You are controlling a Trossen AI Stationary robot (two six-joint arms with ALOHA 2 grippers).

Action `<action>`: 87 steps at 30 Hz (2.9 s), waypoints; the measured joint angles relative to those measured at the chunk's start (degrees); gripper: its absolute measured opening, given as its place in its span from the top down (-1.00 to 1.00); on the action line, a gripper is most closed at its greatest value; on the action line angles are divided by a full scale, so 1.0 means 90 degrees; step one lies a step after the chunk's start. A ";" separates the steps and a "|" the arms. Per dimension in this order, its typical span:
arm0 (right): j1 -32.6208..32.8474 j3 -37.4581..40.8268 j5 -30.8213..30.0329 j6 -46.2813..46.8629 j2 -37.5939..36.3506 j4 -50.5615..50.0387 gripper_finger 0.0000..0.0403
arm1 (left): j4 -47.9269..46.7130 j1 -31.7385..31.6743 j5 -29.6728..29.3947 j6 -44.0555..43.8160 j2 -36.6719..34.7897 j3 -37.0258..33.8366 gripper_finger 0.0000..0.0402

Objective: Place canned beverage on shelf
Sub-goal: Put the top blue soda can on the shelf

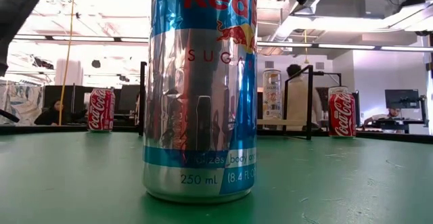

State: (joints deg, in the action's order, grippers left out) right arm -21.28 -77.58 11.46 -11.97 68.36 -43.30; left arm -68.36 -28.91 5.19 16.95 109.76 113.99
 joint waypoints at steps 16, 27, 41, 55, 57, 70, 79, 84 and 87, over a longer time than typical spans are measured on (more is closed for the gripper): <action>-0.0362 0.0527 0.0048 0.0380 -0.0003 0.0226 0.88 | -0.0440 -0.0153 -0.0406 0.0374 0.0596 0.0036 -0.13; -0.0362 0.0527 0.0054 0.0382 -0.0003 0.0341 0.88 | -0.0127 -0.0131 -0.0498 0.0374 0.0584 0.0005 -0.62; -0.0318 0.0526 0.0086 0.0676 0.0425 0.1388 0.88 | -0.1217 -0.0229 0.0167 0.0141 0.0380 0.1375 -0.68; 0.0421 -0.0806 -0.0002 0.1535 0.3031 0.3090 0.88 | 0.0930 -0.1014 0.0590 -0.0287 -0.3187 -0.1616 -0.69; 0.0484 -0.1162 -0.0090 0.1657 0.3423 0.3050 0.88 | 0.1681 -0.1206 0.0827 -0.0445 -0.3832 -0.2464 -0.69; 0.0786 -0.3509 -0.1076 0.1903 0.5520 0.1803 0.88 | 0.4408 -0.2249 0.1941 -0.1309 -0.6185 -0.6212 -0.03; 0.0785 -0.4238 -0.1977 0.2334 0.6196 0.0933 0.88 | 0.4396 -0.2258 0.1962 -0.1209 -0.6274 -0.6443 0.95; 0.0753 -0.4255 -0.2359 0.2353 0.6196 0.0910 0.88 | 0.4393 -0.2258 0.1960 -0.1180 -0.6273 -0.6441 0.99; 0.0735 -0.4255 -0.2485 0.2397 0.6195 0.0855 0.88 | 0.4391 -0.2258 0.1960 -0.1180 -0.6271 -0.6441 1.00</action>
State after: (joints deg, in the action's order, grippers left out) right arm -14.67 -115.87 -10.91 9.60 124.11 -35.61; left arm -28.84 -49.23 22.83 6.33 53.32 56.03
